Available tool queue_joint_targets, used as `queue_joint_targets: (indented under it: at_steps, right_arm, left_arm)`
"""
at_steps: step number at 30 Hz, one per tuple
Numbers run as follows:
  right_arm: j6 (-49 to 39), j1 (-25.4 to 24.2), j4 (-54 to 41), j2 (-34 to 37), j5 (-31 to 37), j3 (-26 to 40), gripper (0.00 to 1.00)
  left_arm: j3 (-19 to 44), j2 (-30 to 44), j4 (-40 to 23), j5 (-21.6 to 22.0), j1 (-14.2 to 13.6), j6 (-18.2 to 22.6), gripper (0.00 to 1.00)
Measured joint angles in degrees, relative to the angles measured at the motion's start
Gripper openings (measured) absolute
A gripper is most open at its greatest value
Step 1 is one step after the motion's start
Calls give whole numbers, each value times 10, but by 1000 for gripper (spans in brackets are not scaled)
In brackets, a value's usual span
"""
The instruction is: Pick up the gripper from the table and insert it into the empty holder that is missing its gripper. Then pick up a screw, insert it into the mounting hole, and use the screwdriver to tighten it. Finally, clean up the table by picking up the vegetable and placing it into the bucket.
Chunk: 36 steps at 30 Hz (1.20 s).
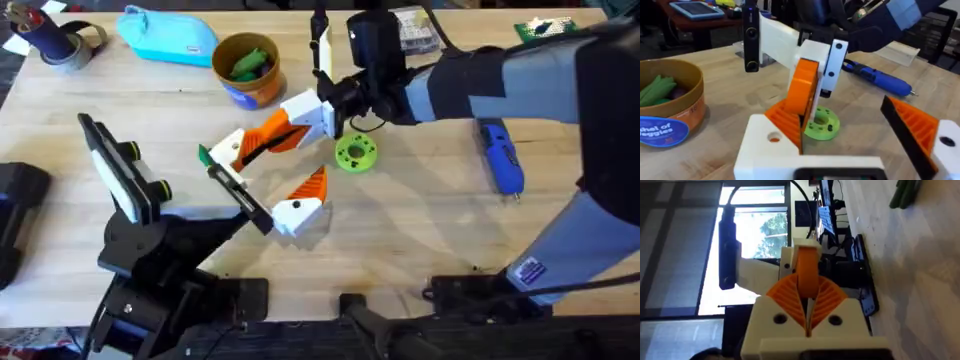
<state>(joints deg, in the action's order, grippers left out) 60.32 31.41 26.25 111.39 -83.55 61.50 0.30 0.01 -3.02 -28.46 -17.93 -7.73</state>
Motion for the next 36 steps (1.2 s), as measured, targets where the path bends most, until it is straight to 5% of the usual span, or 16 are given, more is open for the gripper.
queue_joint_targets:
  at_steps: [16,17,22,30,36]
  right_arm:
    - [36,1,-1,0,4,3,18]
    - [39,1,-2,0,4,4,54]
    - [43,18,-2,0,14,4,673]
    - [51,20,-2,0,17,4,984]
    - [53,4,-4,0,37,4,997]
  left_arm:
    - [0,0,0,2,0,0,993]
    - [0,0,0,2,0,0,993]
    - [0,0,0,-23,-6,2,993]
    - [0,0,0,-35,-6,3,993]
    - [0,0,0,-35,-6,3,993]
